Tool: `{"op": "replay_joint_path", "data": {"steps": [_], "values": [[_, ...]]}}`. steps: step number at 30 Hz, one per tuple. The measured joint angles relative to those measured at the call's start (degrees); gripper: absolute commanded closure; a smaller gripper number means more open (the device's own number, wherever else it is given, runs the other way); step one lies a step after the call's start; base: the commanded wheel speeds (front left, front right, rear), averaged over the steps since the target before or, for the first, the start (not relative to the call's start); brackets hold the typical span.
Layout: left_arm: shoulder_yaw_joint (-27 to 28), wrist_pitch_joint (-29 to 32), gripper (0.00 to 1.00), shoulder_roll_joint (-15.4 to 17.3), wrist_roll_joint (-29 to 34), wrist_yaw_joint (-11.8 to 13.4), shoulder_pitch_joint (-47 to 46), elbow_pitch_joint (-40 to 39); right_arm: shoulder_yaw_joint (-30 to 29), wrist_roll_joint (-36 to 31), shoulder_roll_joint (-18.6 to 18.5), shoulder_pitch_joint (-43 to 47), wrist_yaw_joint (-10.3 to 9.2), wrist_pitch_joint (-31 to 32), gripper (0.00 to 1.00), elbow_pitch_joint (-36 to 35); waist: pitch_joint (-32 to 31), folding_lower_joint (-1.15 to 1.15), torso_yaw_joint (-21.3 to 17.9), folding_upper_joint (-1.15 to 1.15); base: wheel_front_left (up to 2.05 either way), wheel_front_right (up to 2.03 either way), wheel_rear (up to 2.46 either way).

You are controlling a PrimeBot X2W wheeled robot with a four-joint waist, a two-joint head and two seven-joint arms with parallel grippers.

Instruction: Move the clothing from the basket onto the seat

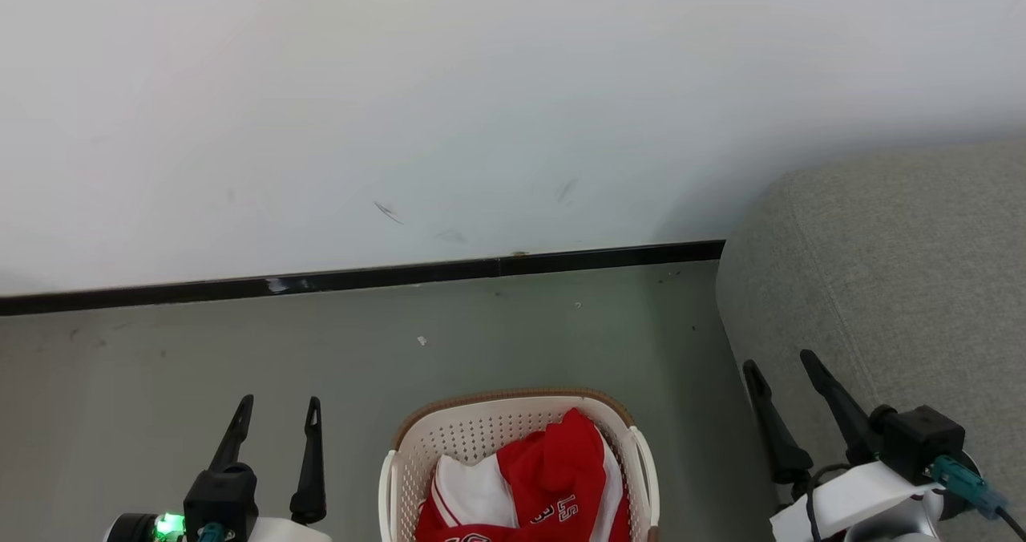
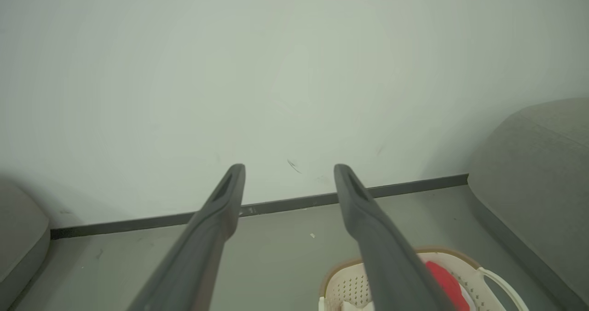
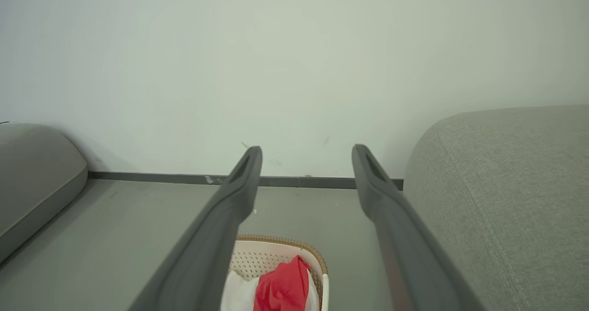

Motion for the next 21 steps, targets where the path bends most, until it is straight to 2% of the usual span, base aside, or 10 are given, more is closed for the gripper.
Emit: {"op": "replay_joint_path", "data": {"steps": [6,21], "values": [[-1.44,0.88,0.00,0.31,0.55,-0.64,-1.26,1.42,-0.80,-0.11,0.01,1.10,0.00,0.00,0.00,-0.46,1.05,0.00,-0.17,0.00,0.00,0.00,0.00],[-8.05,4.39,0.00,-0.13,2.23,-5.59,-9.09,8.76,-3.65,-1.92,0.12,2.27,0.01,-0.01,0.00,-5.44,5.73,0.00,-1.24,0.00,0.00,0.00,0.00]]}}
